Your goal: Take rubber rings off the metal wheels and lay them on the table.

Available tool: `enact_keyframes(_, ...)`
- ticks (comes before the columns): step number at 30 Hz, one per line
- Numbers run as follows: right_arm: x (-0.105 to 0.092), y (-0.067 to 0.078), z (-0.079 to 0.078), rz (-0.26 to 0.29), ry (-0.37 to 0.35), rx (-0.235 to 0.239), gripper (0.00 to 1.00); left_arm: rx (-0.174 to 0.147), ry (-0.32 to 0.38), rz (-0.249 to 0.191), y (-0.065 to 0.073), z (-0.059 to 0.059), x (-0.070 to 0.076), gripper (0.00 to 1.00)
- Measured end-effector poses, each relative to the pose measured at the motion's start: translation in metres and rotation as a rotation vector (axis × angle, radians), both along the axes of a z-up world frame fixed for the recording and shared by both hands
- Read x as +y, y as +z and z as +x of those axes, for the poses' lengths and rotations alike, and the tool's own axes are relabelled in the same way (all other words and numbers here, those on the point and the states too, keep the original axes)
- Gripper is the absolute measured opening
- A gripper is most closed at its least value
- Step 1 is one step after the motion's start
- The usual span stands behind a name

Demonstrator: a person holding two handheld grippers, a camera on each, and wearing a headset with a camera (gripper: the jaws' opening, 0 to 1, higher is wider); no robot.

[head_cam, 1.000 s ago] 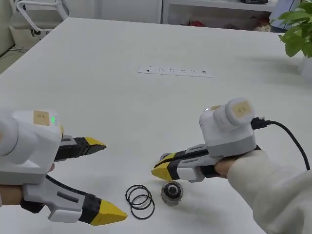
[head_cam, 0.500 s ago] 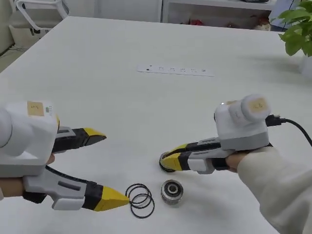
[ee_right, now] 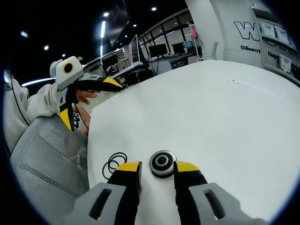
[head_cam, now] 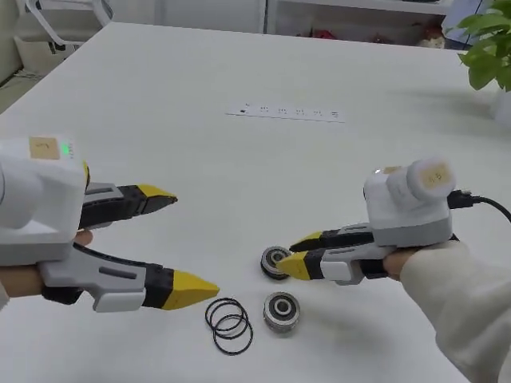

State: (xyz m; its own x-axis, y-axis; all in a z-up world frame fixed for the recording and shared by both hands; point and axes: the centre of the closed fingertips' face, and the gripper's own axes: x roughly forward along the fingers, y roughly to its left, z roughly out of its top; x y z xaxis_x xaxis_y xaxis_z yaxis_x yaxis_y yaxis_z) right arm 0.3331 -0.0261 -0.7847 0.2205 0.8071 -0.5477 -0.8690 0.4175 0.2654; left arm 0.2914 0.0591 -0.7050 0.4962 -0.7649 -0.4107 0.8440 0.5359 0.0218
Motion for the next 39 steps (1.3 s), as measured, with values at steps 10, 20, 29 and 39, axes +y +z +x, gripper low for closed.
enact_keyframes(10,-0.005,-0.012,-0.001,-0.043,0.012,-0.005,0.28,-0.049,0.0,0.013,0.014,0.016,-0.008,0.75)
enact_keyframes(20,-0.007,-0.017,-0.001,-0.061,0.025,-0.013,0.27,-0.091,-0.07,0.021,0.028,0.029,-0.035,0.72)
enact_keyframes(29,-0.008,-0.017,0.001,-0.062,0.025,-0.025,0.24,-0.11,-0.139,0.045,0.024,0.041,-0.07,0.66)
enact_keyframes(39,-0.008,-0.02,0.0,-0.071,0.039,-0.035,0.22,-0.077,-0.145,0.08,-0.005,0.055,-0.09,0.53)
